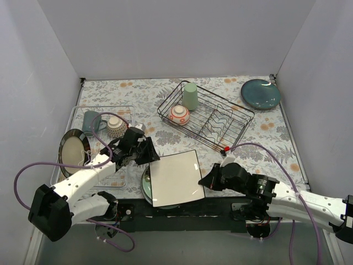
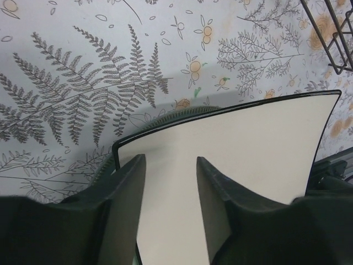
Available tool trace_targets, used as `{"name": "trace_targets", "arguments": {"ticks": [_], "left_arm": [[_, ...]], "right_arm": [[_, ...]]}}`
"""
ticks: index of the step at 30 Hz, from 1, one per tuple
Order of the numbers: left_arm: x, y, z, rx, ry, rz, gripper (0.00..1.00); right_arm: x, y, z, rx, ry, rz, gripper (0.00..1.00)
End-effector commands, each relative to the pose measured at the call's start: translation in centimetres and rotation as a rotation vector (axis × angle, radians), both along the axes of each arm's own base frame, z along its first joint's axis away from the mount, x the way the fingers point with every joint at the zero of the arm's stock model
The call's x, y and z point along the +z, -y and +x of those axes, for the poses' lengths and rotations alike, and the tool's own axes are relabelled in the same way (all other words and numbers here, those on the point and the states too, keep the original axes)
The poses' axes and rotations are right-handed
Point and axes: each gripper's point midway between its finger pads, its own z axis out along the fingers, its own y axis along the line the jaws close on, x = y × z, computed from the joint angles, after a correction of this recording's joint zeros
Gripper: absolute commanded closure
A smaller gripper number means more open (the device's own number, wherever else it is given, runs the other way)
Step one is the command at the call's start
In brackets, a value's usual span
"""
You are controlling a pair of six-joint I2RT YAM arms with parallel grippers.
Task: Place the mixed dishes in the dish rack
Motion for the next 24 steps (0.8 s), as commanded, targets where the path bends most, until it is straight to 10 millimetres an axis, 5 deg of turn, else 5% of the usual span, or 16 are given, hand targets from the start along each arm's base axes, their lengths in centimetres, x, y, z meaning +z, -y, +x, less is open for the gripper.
{"name": "trace_targets", "arguments": {"ticks": [1,8,15,24], "left_arm": [[-0.6,1.2,-0.8,-0.053,-0.011,-0.035,0.65],[-3.0,1.6,-1.9,-0.049,-0.085,0.0,0.88],[-4.1,1.9,-2.7,-0.05,-0.108,0.021,0.94],[-4.3,2.0,-2.7,-0.055,-0.105,0.029,0.95]], "right_arm": [[-1.7,2.4,1.4,-0.071,0.066,-0.122,0.99],[-2.0,2.2,1.6,-0.059,0.065,-0.164,0.93],[-1.7,1.5,2.0,-0.034,0.102,-0.172,0.45],[-0.7,-0.9,2.5,0.029,0.166,-0.076,0.4]]}}
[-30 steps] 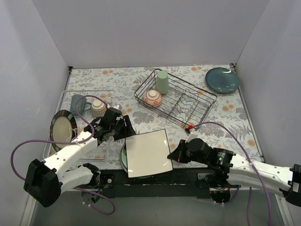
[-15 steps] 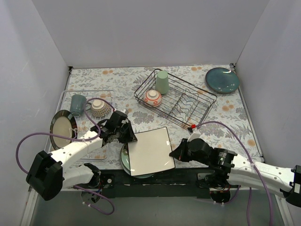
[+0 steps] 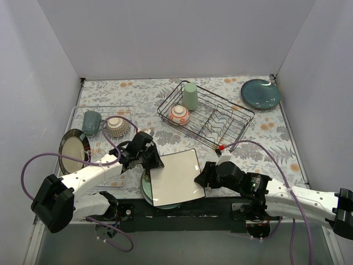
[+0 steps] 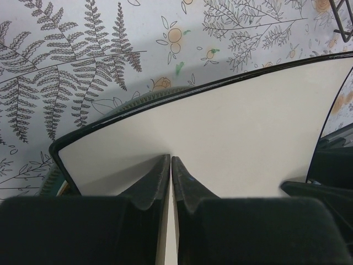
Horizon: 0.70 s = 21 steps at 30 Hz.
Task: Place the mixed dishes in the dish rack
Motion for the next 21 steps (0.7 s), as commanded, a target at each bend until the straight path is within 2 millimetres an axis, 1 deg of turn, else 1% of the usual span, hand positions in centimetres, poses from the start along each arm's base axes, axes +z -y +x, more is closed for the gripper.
{"name": "trace_targets", "arguments": {"ticks": [1,6,10,11,13,14,17,20,21], "left_arm": [[-2.1,-1.2,-0.7,0.011,-0.034,0.072,0.96],[-2.2,-1.0,-0.8,0.007,-0.035,0.069,0.96],[-2.0,-0.9,-0.7,0.002,-0.027,0.063,0.97],[-2.0,-0.8,-0.7,0.002,-0.026,0.062,0.97],[-2.0,-0.8,-0.7,0.0,-0.025,0.06,0.97],[-2.0,-0.8,-0.7,0.0,-0.026,0.058,0.98],[-1.9,-0.6,-0.9,-0.009,-0.021,0.049,0.99],[-1.8,-0.3,-0.9,-0.014,-0.015,0.033,0.99],[-1.9,-0.3,-1.0,-0.014,-0.017,0.032,0.99]], "right_arm": [[0.6,-0.9,0.9,0.025,0.074,0.029,0.4],[1.6,-2.2,1.6,0.051,0.122,0.068,0.4],[1.5,-3.2,1.4,0.094,0.112,0.107,0.41],[1.1,-3.4,1.4,0.098,0.099,0.104,0.43],[0.9,-3.6,1.2,0.108,0.086,0.114,0.45],[0.9,-3.7,1.1,0.11,0.08,0.12,0.48],[0.4,-3.5,0.9,0.112,0.067,0.129,0.51],[-0.1,-3.1,0.9,0.103,0.059,0.137,0.59],[-0.1,-3.0,0.9,0.097,0.057,0.141,0.66]]}}
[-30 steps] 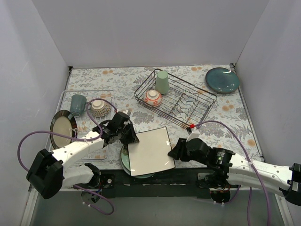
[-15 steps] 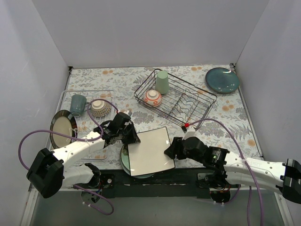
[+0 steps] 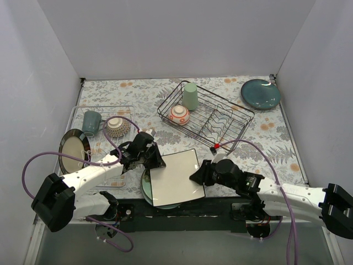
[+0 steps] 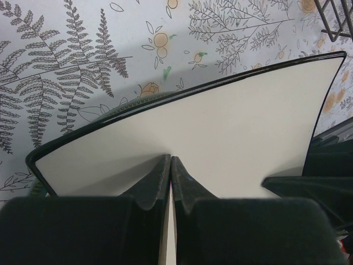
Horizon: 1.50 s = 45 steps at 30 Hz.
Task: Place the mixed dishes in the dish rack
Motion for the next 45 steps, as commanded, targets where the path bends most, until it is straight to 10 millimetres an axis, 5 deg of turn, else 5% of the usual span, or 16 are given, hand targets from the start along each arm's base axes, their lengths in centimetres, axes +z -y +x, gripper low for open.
{"name": "trace_targets", "arguments": {"ticks": [1,5,9,13,14,21,33,45], "left_arm": [[-1.9,-1.1,-1.2,-0.002,-0.034,0.055,0.99],[-1.7,-1.0,-1.1,-0.003,-0.026,0.052,0.99],[-0.9,-0.7,-0.7,-0.002,-0.005,0.041,0.87],[0.7,-0.5,0.2,0.0,0.035,0.043,0.57],[1.0,-0.7,0.4,0.006,0.041,0.054,0.43],[4.9,-0.7,2.5,0.025,0.131,0.084,0.02],[9.9,-1.3,3.4,0.063,0.207,0.082,0.02],[11.7,-2.6,2.4,0.075,0.244,0.072,0.02]], "right_arm": [[-0.1,0.2,0.0,0.004,0.006,0.034,0.7],[-0.4,0.8,0.2,-0.013,0.002,0.029,0.91],[-0.3,1.4,0.5,-0.03,0.012,0.007,0.99],[0.9,1.9,1.2,-0.044,0.054,-0.023,0.99],[1.4,2.0,1.4,-0.04,0.078,-0.031,0.99],[6.6,1.1,3.2,0.008,0.226,-0.067,0.99],[18.5,-2.4,7.1,0.065,0.449,-0.09,0.99],[23.4,-2.0,9.7,0.066,0.512,-0.121,0.99]]}}
